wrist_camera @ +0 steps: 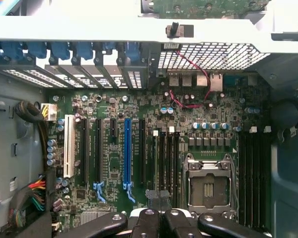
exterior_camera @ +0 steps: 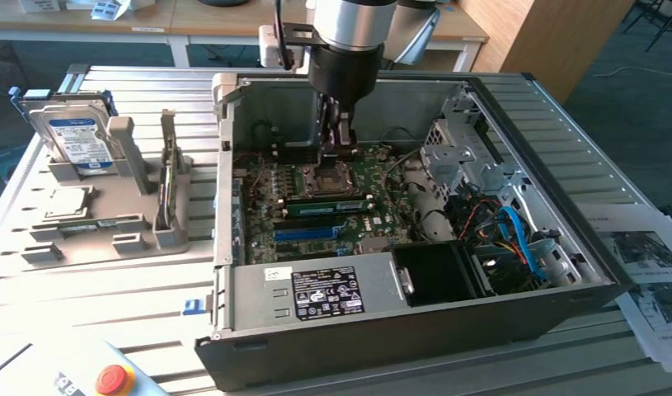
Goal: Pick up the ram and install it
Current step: 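Press down the ram until it locks into place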
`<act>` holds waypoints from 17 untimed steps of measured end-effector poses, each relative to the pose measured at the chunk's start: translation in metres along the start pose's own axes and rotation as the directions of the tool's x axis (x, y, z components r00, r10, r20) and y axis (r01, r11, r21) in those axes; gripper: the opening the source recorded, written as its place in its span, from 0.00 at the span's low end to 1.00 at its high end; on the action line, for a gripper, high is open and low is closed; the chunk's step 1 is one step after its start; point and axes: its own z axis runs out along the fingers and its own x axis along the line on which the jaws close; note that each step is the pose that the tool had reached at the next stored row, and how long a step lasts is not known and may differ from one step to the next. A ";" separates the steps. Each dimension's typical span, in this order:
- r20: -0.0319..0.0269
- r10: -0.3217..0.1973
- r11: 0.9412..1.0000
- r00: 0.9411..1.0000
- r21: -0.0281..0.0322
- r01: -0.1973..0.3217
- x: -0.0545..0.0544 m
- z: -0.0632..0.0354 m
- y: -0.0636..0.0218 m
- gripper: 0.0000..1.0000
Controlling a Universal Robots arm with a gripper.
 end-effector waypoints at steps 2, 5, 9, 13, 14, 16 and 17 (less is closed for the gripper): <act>0.000 0.000 1.000 1.000 0.000 0.000 0.000 -0.0001 -0.0030 0.10; 0.000 0.000 1.000 1.000 0.000 0.000 0.000 -0.0002 -0.0073 0.10; 0.000 0.000 1.000 1.000 -0.001 0.000 0.000 -0.0005 -0.0129 0.10; 0.000 0.000 1.000 1.000 -0.001 0.000 0.000 -0.0005 -0.0134 0.10; 0.000 0.000 1.000 1.000 -0.001 0.000 0.000 -0.0005 -0.0134 0.10; 0.000 0.000 1.000 1.000 -0.001 0.000 0.000 -0.0004 -0.0134 0.10; 0.000 0.000 1.000 1.000 -0.001 0.000 0.000 -0.0005 -0.0134 0.10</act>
